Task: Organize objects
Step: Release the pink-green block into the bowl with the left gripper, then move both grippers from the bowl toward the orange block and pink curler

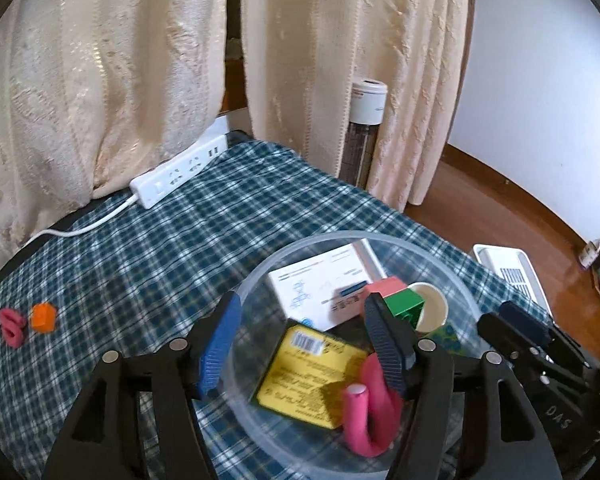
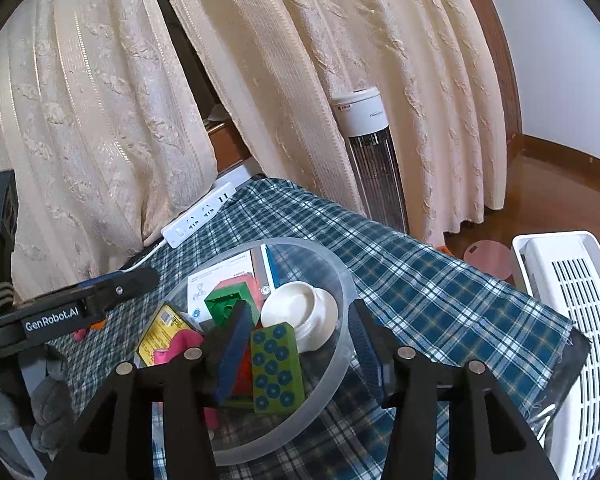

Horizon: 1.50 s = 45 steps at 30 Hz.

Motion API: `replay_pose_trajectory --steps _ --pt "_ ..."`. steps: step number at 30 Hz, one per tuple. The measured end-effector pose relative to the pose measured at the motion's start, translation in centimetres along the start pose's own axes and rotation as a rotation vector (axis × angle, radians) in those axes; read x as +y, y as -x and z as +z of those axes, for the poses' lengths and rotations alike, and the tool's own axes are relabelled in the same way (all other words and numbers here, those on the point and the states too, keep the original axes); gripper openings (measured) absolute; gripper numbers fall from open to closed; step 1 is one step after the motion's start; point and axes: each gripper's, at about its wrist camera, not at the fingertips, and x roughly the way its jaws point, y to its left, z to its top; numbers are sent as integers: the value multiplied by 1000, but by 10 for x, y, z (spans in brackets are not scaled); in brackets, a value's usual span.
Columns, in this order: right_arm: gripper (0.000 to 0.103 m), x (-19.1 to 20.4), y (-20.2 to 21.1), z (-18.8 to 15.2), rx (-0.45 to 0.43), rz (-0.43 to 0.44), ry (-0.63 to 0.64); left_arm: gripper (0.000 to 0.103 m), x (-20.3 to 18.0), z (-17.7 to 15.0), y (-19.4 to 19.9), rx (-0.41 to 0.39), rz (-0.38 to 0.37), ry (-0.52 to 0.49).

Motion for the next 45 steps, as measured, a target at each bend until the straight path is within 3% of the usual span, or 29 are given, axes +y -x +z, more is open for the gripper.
replay_pose_trajectory --steps 11,45 --pt "72 17 4 -2 -9 22 11 71 25 -13 6 15 44 56" --pt "92 120 -8 -19 44 149 155 72 141 -53 44 20 201 237"
